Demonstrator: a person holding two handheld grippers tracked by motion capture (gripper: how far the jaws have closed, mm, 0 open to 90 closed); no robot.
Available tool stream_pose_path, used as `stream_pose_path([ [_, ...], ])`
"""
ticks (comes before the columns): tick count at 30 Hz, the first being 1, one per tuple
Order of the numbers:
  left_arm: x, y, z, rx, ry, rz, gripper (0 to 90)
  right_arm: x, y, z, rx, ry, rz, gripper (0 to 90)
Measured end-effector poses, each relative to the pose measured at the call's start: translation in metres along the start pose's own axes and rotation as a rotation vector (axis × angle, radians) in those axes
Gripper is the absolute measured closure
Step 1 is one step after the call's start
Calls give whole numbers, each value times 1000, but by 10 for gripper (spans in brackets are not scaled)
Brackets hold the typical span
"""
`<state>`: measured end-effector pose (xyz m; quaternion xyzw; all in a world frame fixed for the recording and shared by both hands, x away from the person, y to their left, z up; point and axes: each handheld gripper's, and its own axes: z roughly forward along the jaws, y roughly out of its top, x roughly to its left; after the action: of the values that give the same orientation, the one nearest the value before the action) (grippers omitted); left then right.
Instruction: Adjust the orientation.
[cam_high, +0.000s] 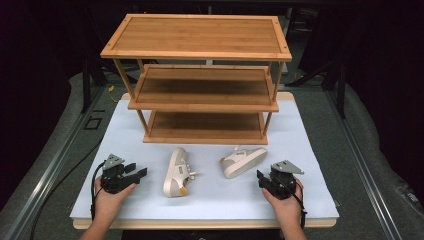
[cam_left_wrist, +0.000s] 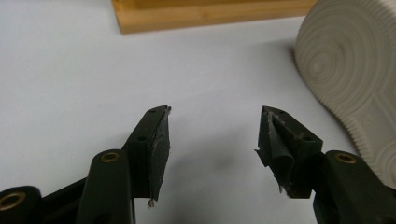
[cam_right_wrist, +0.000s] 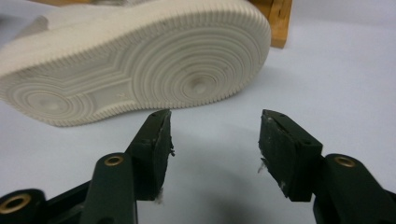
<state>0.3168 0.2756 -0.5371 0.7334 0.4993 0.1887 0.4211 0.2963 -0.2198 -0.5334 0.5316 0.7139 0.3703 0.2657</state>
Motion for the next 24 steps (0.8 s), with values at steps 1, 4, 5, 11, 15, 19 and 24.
stream_pose_path([
  [1,-3,1,-1,-11,-4,11,432,1,1,-1,-9,0,-8,439],
  [4,-7,4,-2,-25,-15,32,439,4,1,-2,-19,-5,-24,443],
  [5,-13,5,-3,-30,-11,46,442,7,1,-2,-23,13,-40,447],
  [11,-22,3,-8,-25,-57,70,467,13,3,-7,-31,61,-15,466],
  [15,-28,4,-14,-20,-82,100,478,18,3,-12,-35,79,-9,483],
  [19,-34,5,-17,-44,-97,102,476,22,3,-17,-29,85,-2,475],
  [24,-38,9,-18,-25,-134,73,511,24,4,-20,-31,93,2,466],
])
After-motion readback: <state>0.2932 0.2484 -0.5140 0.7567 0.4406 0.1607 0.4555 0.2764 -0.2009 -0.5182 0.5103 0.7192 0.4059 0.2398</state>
